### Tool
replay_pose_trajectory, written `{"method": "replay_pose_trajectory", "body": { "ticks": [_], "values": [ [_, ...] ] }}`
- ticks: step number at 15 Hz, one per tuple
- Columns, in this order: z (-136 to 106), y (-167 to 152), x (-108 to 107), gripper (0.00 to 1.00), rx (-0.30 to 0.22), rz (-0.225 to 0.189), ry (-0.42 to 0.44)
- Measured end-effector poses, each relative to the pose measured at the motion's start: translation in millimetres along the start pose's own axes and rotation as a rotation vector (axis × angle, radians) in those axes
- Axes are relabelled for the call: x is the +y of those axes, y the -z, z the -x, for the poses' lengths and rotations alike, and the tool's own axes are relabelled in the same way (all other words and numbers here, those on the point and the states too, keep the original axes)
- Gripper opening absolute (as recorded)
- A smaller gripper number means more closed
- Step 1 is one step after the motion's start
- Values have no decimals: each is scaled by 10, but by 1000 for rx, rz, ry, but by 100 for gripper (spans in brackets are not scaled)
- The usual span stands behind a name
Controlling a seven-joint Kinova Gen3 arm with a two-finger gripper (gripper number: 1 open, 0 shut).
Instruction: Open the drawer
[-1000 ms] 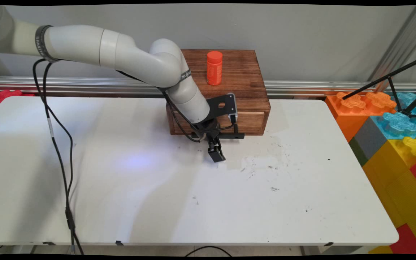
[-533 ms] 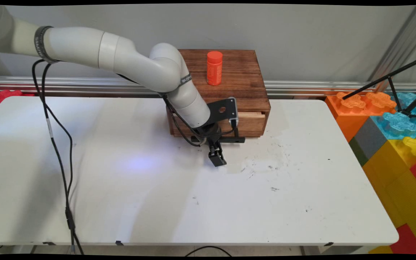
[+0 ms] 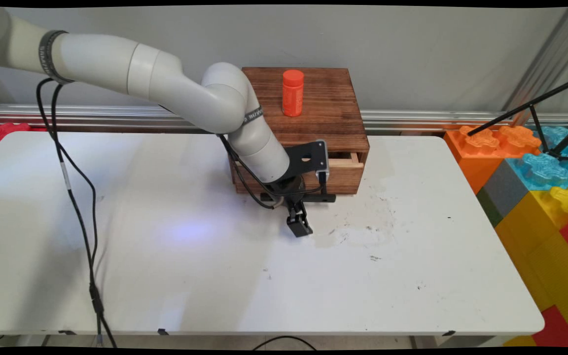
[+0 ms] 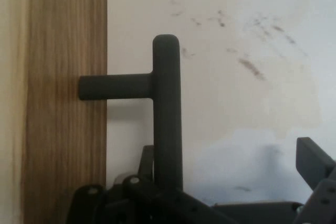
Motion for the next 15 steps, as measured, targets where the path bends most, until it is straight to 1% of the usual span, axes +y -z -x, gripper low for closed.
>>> {"method": "replay_pose_trajectory", "body": {
  "ticks": [3,10,15],
  "values": [
    [-34,36,115,100,2,4,-3],
    [-106,120,456,100,-3,15,-12],
    [-149,145,637,100,-8,16,-14]
  ]
}}
